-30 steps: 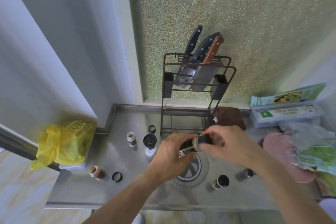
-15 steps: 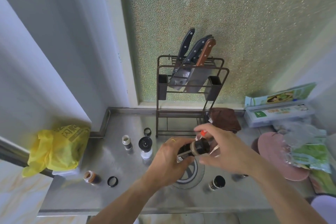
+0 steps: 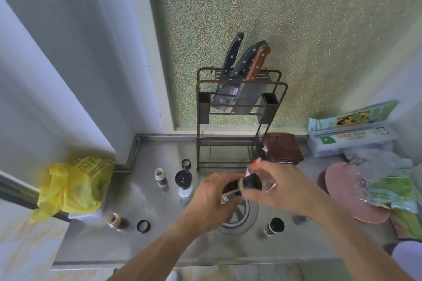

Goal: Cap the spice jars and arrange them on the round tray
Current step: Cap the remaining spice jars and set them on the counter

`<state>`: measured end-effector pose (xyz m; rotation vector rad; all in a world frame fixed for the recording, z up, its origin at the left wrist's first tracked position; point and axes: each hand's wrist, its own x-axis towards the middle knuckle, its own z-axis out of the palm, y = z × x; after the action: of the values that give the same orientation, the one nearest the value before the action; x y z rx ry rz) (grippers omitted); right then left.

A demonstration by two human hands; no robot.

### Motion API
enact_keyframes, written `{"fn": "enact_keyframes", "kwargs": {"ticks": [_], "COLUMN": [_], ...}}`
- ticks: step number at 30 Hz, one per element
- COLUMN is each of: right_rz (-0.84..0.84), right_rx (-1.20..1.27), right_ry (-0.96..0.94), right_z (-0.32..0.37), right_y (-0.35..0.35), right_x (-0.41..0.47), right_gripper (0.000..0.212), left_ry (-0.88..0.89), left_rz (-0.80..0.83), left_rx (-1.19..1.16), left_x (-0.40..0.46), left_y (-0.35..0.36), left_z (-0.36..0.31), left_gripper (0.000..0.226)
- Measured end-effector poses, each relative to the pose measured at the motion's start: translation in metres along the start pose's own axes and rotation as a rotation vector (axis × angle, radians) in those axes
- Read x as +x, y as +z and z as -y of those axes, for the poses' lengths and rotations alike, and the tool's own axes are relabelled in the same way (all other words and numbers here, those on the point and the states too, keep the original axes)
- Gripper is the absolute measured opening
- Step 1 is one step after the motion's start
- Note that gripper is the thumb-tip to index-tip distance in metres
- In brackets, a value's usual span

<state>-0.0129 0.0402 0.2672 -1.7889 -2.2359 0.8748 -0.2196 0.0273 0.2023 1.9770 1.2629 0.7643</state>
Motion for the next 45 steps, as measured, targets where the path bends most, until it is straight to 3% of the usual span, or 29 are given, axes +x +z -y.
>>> {"fn": "enact_keyframes", "kwargs": {"ticks": [4, 13, 19, 27, 34, 41, 45], "right_rz": [-0.046, -0.178, -0.154, 0.009, -0.024, -0.061, -0.182], "right_rx": [0.081, 0.026, -0.102, -0.185, -0.235, -0.23, -0.342], "right_ry": [-0.091, -0.066, -0.01, 0.15, 0.204, 0.226, 0.253], "right_z": [0.002, 0.016, 0.026, 0.012, -0.007, -0.007, 0.017], "right_y": [0.001, 0.05, 0.111, 0.203, 0.267, 0.281, 0.265], "right_x": [0.0, 0.013, 0.022, 0.015, 0.028, 0.027, 0.023], "right_gripper": [0.041, 0.034, 0.03, 0.029, 0.037, 0.055, 0.066], "left_ry": [0.022, -0.009, -0.194, -0.535, -0.9, -0.984, -1.097], "left_rz": [-0.032, -0.074, -0.008, -0.17, -0.235, -0.355, -0.44], "left_rx": [0.003, 0.015, 0.132, 0.19, 0.176, 0.18, 0.196], "left_x": [-0.002, -0.019, -0.047, -0.123, -0.161, -0.171, -0.175], "left_y": [0.0, 0.009, -0.002, -0.011, -0.02, -0.038, -0.058], "left_z": [0.004, 0.043, 0.092, 0.173, 0.211, 0.228, 0.238], "left_gripper": [0.039, 0.043, 0.051, 0.038, 0.023, 0.029, 0.054]}}
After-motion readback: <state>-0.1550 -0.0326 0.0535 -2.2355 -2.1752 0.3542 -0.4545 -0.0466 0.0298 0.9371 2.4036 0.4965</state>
